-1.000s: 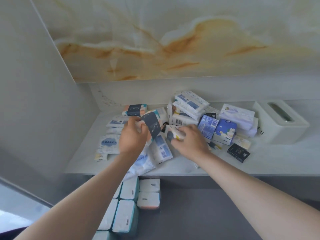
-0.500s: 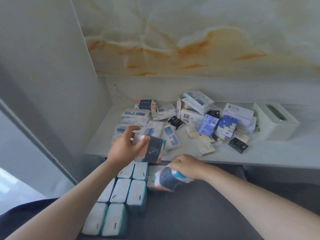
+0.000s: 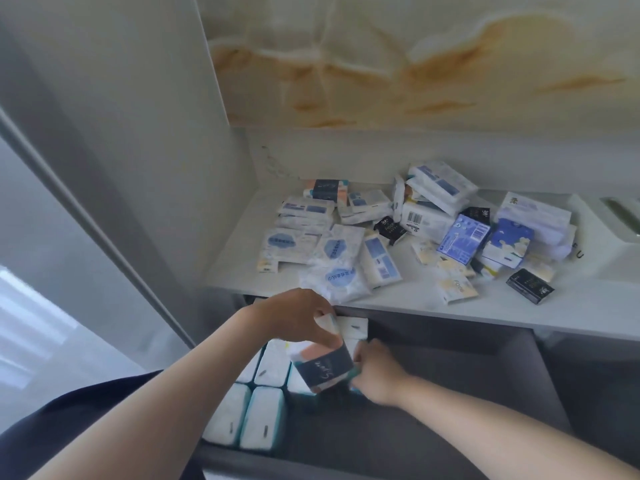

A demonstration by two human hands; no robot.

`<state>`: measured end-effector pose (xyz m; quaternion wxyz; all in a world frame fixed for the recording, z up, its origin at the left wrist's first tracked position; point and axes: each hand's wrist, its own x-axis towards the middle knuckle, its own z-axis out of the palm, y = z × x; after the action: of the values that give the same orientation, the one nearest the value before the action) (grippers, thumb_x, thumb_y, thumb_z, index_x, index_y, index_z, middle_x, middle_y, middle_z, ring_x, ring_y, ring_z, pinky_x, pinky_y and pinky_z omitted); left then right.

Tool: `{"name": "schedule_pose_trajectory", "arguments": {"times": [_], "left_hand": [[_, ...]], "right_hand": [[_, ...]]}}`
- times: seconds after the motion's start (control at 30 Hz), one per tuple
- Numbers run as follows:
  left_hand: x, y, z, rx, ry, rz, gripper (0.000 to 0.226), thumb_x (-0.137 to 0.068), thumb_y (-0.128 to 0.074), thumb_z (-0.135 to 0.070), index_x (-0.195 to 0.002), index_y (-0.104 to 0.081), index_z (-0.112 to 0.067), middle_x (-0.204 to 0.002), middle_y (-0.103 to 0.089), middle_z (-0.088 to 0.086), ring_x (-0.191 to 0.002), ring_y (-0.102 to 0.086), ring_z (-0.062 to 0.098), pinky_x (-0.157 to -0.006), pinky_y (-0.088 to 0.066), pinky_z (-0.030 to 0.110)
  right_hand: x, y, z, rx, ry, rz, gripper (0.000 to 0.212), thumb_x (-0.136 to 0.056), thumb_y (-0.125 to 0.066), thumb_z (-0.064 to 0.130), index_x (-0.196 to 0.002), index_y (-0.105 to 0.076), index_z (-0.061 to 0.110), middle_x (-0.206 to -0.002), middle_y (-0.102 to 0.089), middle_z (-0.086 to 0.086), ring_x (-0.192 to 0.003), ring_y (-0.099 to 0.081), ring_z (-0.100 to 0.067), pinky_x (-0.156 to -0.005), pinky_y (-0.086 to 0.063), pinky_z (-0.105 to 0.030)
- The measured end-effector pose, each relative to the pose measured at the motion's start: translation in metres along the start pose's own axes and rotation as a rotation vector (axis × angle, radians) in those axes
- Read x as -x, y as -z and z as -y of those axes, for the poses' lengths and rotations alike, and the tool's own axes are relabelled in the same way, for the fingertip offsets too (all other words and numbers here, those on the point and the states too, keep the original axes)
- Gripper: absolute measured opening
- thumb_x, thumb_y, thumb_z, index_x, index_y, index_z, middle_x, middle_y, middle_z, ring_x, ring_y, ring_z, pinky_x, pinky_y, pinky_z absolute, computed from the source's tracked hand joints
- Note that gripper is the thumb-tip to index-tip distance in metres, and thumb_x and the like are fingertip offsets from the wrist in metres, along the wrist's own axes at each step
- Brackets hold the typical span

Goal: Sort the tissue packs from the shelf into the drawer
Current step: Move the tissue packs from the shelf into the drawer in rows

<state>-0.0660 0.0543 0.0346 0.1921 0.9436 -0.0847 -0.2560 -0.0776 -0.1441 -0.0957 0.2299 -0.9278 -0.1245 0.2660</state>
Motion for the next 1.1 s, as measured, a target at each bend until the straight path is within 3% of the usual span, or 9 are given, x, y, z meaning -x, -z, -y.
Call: {"name": "schedule_pose_trajectory", "arguments": {"times": [0.17, 0.3, 0.4, 0.47, 0.57, 0.63, 0.7, 0.9, 1.1], "left_hand": [[-0.008, 0.005, 0.000, -0.064, 0.007, -0.007, 0.068, -0.075, -0.067, -0.067, -0.133, -0.053, -0.034, -0.135, -0.052, -0.011, -0.117, -0.050, 0.011, -0.091, -0.039, 0.026], [-0.010, 0.009, 0.001, -0.115, 0.018, 0.002, 0.065, -0.079, -0.064, -0.065, -0.135, -0.051, -0.033, -0.138, -0.049, -0.011, -0.112, -0.046, 0.009, -0.081, -0.039, 0.025], [-0.014, 0.009, 0.003, -0.142, 0.027, 0.014, 0.068, -0.078, -0.064, -0.066, -0.136, -0.050, -0.033, -0.140, -0.048, -0.010, -0.123, -0.047, 0.013, -0.092, -0.039, 0.028], [-0.017, 0.010, 0.003, -0.148, 0.030, 0.023, 0.067, -0.079, -0.063, -0.066, -0.135, -0.050, -0.033, -0.140, -0.049, -0.009, -0.125, -0.046, 0.015, -0.096, -0.038, 0.030], [-0.020, 0.010, 0.003, -0.122, 0.029, 0.042, 0.055, -0.084, -0.062, -0.062, -0.130, -0.046, -0.038, -0.131, -0.053, -0.006, -0.116, -0.051, 0.019, -0.096, -0.042, 0.034], [-0.021, 0.009, 0.002, -0.123, 0.012, 0.052, 0.046, -0.090, -0.057, -0.057, -0.128, -0.040, -0.039, -0.120, -0.060, 0.000, -0.103, -0.057, 0.024, -0.092, -0.046, 0.039], [-0.020, 0.007, 0.001, -0.143, -0.001, 0.063, 0.037, -0.096, -0.051, -0.051, -0.128, -0.040, -0.038, -0.112, -0.062, 0.002, -0.097, -0.058, 0.023, -0.088, -0.047, 0.039], [-0.017, -0.002, -0.002, -0.222, 0.009, 0.011, 0.029, -0.099, -0.038, -0.051, -0.122, -0.050, -0.038, -0.112, -0.056, -0.003, -0.103, -0.054, 0.020, -0.082, -0.040, 0.034], [-0.016, -0.002, -0.009, -0.106, -0.005, -0.003, 0.043, -0.084, -0.058, -0.063, -0.120, -0.050, -0.041, -0.119, -0.057, -0.007, -0.105, -0.054, 0.018, -0.091, -0.045, 0.035]], "right_hand": [[-0.008, -0.024, -0.001, 0.190, 0.058, -0.195, 0.029, -0.084, -0.062, 0.022, -0.110, -0.048, 0.019, -0.121, -0.038, -0.004, -0.115, -0.041, -0.025, -0.081, -0.046, -0.034], [-0.011, -0.034, -0.006, 0.205, 0.127, -0.177, 0.033, -0.096, -0.054, 0.036, -0.123, -0.049, 0.018, -0.131, -0.032, -0.005, -0.120, -0.039, -0.025, -0.085, -0.046, -0.034], [-0.011, -0.021, -0.008, 0.276, 0.191, -0.162, 0.037, -0.093, -0.051, 0.045, -0.121, -0.048, 0.021, -0.129, -0.033, -0.003, -0.118, -0.043, -0.026, -0.082, -0.047, -0.037], [-0.007, -0.011, -0.010, 0.296, 0.242, -0.115, 0.048, -0.086, -0.051, 0.049, -0.127, -0.044, 0.026, -0.134, -0.031, -0.001, -0.122, -0.043, -0.026, -0.087, -0.049, -0.038], [-0.002, -0.002, -0.022, 0.484, 0.337, 0.026, 0.082, -0.080, -0.056, 0.053, -0.150, -0.022, 0.028, -0.157, -0.013, -0.005, -0.138, -0.031, -0.029, -0.098, -0.044, -0.040], [0.000, -0.004, -0.029, 0.651, 0.359, 0.102, 0.089, -0.084, -0.063, 0.042, -0.154, -0.010, 0.030, -0.164, 0.002, -0.008, -0.135, -0.033, -0.035, -0.096, -0.046, -0.044], [-0.002, -0.010, -0.030, 0.684, 0.324, 0.086, 0.090, -0.085, -0.066, 0.016, -0.154, -0.011, 0.032, -0.164, 0.007, -0.011, -0.120, -0.048, -0.039, -0.084, -0.052, -0.045], [-0.001, -0.025, -0.014, 0.695, 0.202, -0.073, 0.072, -0.078, -0.063, -0.001, -0.141, -0.034, 0.016, -0.156, -0.019, -0.020, -0.096, -0.058, -0.035, -0.062, -0.044, -0.038], [0.000, 0.006, -0.019, 0.588, 0.235, 0.008, 0.071, -0.083, -0.064, 0.015, -0.144, -0.028, 0.018, -0.144, -0.032, -0.015, -0.100, -0.060, -0.038, -0.071, -0.048, -0.040]]}}
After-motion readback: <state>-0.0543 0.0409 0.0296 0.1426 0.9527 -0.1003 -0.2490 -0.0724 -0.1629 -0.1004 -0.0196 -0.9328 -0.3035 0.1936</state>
